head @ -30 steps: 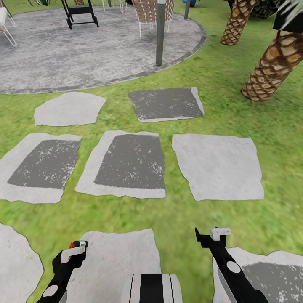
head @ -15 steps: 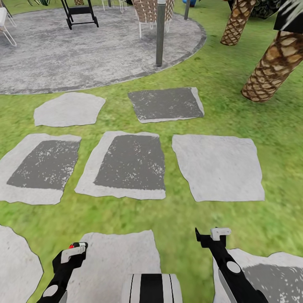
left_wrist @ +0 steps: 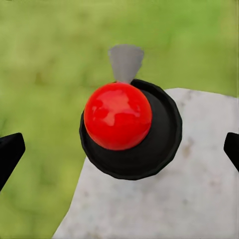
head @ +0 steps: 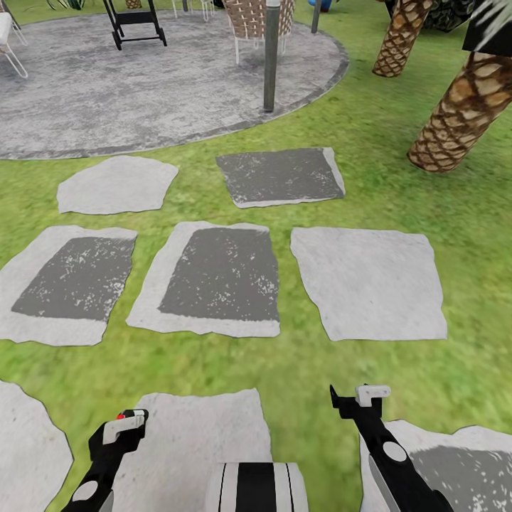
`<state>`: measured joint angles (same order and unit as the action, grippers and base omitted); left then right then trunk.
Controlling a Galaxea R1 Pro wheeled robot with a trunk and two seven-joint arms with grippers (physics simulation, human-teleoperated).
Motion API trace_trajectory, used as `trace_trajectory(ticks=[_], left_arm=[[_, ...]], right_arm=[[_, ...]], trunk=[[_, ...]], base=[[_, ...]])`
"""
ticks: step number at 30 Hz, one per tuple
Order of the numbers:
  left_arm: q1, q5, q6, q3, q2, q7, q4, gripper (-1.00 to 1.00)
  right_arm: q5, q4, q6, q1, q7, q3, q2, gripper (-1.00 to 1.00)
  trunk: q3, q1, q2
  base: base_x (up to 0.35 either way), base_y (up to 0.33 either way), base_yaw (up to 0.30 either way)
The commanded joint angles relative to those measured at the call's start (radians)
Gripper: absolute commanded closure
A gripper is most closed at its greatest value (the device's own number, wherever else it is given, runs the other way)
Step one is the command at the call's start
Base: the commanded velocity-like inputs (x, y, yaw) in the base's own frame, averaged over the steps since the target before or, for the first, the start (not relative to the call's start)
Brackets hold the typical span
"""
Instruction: In the garden, pick up the pesticide atomizer on the floor and spray pesticide onto both trees until each tree trunk is fully covered.
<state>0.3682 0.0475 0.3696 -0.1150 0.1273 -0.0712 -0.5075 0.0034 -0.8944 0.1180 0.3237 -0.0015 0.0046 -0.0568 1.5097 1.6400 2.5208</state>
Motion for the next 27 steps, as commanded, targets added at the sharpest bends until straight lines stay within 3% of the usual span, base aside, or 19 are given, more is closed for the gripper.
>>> trace_trajectory(ticks=[1,8,9,27], left_arm=[[0.0,0.0,0.0,0.001,0.0,0.0,0.0,-1.0],[0.003,0.0,-0.001,0.002,-0.004,0.0,-0.01,-1.0],[0.003,0.0,-0.001,0.003,-0.005,0.0,-0.013,1.0],[0.005,0.002,0.0,-0.002,-0.002,0.0,-0.023,1.0]], right_arm=[[0.0,0.0,0.0,0.0,0.0,0.0,0.0,-1.0],[0.001,0.0,0.0,0.0,0.0,0.0,0.0,-1.0],[0.001,0.0,0.0,0.0,0.0,0.0,0.0,-1.0],[0.001,0.0,0.0,0.0,0.0,0.0,0.0,-1.0]], trunk=[[0.0,0.0,0.0],[0.0,0.0,0.0],[0.0,0.0,0.0],[0.0,0.0,0.0]], base=[[0.0,0.0,0.0],[0.0,0.0,0.0],[0.0,0.0,0.0],[0.0,0.0,0.0]])
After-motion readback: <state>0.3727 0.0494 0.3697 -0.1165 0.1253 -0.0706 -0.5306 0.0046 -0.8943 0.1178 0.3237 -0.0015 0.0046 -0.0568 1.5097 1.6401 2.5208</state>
